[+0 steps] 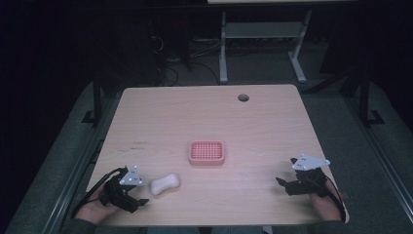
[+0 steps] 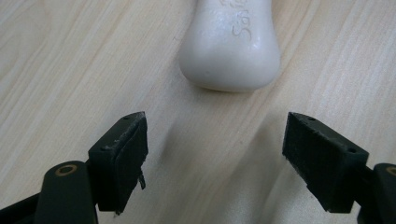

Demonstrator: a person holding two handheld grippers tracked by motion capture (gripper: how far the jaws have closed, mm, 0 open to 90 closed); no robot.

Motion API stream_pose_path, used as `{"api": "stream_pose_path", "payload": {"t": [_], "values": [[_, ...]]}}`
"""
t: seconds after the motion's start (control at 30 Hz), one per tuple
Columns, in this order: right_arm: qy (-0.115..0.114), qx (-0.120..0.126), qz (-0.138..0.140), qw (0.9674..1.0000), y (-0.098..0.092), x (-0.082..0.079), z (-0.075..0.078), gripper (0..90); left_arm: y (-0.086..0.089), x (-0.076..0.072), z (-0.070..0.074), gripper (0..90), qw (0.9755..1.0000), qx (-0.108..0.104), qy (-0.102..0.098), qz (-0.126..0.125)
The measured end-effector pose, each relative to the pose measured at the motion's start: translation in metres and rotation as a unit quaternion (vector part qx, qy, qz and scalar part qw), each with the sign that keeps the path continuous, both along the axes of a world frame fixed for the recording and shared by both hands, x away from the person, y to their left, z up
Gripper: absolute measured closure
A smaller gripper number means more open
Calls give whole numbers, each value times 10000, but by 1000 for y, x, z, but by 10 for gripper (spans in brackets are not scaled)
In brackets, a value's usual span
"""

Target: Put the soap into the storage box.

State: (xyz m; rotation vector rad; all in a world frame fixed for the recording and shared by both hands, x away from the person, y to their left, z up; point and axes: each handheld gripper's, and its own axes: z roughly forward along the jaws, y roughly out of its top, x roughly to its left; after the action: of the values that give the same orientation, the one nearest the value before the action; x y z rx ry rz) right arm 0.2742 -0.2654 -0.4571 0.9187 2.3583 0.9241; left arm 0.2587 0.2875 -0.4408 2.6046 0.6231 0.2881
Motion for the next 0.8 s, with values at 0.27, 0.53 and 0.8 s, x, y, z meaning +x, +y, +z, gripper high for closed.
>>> {"api": "stream_pose_path", "payload": {"t": [0.27, 0.53, 0.8], "values": [[5, -7, -1, 10000, 0, 0, 0, 138, -4, 2, 1, 222, 10000, -9, 2, -67], [31, -20, -7, 10000, 0, 0, -1, 137, -11, 7, 3, 224, 9999, -26, -47, -161], [37, -29, -14, 10000, 1, 0, -1, 138, -16, 9, 6, 224, 9997, -31, -102, -210]]}}
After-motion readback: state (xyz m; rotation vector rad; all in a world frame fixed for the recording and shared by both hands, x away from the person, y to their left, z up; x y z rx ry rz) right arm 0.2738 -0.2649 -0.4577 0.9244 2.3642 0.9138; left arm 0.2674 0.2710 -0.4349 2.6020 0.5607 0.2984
